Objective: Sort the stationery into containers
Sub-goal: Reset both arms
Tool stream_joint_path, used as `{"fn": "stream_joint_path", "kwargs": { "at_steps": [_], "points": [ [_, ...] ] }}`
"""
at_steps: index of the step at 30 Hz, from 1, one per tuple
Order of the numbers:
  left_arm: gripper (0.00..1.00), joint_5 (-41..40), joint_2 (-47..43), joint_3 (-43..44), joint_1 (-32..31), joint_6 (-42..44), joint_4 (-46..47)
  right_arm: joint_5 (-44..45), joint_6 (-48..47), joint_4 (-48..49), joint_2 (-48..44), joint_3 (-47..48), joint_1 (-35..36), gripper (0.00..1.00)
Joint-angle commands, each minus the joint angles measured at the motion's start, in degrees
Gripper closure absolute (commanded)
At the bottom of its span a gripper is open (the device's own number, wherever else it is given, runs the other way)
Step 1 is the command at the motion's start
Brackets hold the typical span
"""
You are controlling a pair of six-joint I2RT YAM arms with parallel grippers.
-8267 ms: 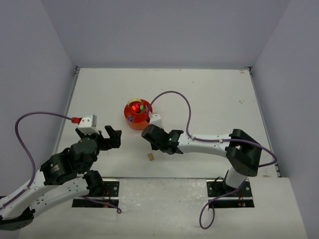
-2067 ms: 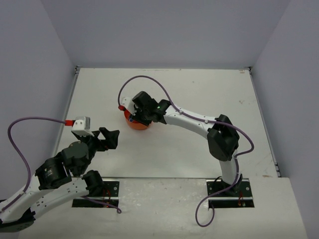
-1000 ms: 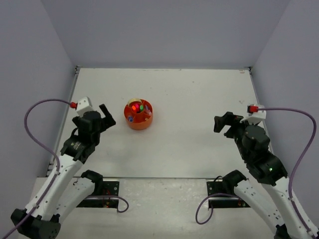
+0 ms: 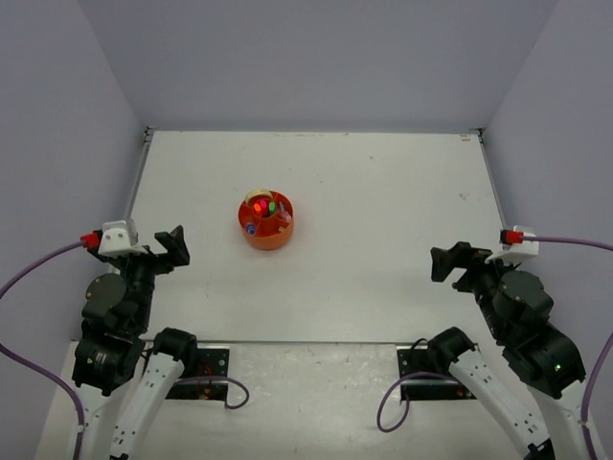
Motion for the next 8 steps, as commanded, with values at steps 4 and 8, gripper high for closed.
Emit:
{"fn": "stream_joint_path", "kwargs": {
  "at_steps": [4,8],
  "points": [
    [0.0,-0.2,-0.5,-1.1,0.3,0.7,0.9,-0.5,-0.6,1.7,0.7,-1.1,-0.2,0.01],
    [0.0,-0.4,-0.7,-0.7,0.3,0.9,1.0,-0.6,-0.5,2.0,0.7,-1.4,-0.1,0.01]
  ]
}}
